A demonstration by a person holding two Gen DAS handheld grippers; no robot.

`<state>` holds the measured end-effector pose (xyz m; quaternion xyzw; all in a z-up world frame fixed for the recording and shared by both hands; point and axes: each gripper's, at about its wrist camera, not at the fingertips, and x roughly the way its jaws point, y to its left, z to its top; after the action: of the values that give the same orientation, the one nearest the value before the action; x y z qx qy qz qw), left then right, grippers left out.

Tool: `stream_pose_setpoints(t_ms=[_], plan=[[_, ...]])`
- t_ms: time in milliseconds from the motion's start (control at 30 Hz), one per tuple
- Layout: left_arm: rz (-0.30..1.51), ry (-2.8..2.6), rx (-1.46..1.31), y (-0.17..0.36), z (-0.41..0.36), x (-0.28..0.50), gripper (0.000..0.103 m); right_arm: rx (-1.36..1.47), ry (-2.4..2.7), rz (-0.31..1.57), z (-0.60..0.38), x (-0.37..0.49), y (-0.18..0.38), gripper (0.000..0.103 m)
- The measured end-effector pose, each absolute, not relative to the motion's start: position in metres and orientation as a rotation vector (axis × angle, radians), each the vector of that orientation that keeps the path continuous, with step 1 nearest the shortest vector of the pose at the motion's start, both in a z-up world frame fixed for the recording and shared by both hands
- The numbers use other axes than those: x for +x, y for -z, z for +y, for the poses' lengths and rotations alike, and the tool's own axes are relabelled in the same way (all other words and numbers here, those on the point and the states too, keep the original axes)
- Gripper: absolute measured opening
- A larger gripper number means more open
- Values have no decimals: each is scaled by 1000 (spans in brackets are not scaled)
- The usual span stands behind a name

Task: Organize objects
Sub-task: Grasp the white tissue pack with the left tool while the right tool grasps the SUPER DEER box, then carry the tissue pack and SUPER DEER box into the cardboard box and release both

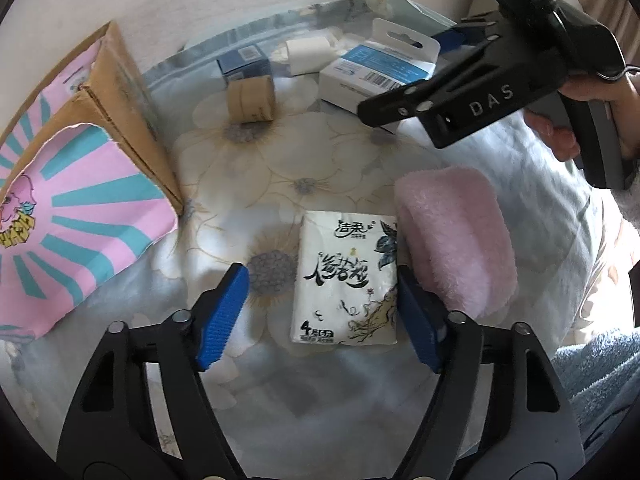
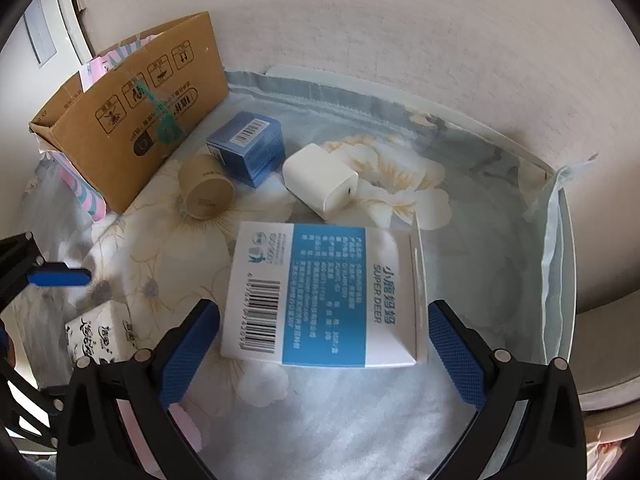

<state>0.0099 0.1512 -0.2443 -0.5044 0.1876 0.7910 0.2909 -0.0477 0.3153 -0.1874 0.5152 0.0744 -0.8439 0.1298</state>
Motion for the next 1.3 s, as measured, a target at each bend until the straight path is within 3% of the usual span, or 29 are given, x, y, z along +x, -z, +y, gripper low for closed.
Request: stream_pose_setpoints(t_ms=[133,267,400,1000,1300], plan=[[476,-2091,-1337,244,151,10,49,1515,2441,201,318,-50,191,102],[477,-2085,-1336,244,152,10,43,1498,2439,176,321,-48,191,96],[457,-2084,-1345,243,151,9,43,1504,2443,174,324,-47,191,85],[361,-2105,-1322,220,133,2,43,1499,2460,121,324,-34,175,84],[197,-2155,-1272,165,108,-9,42,1468,2490,90,326,-31,132,84]])
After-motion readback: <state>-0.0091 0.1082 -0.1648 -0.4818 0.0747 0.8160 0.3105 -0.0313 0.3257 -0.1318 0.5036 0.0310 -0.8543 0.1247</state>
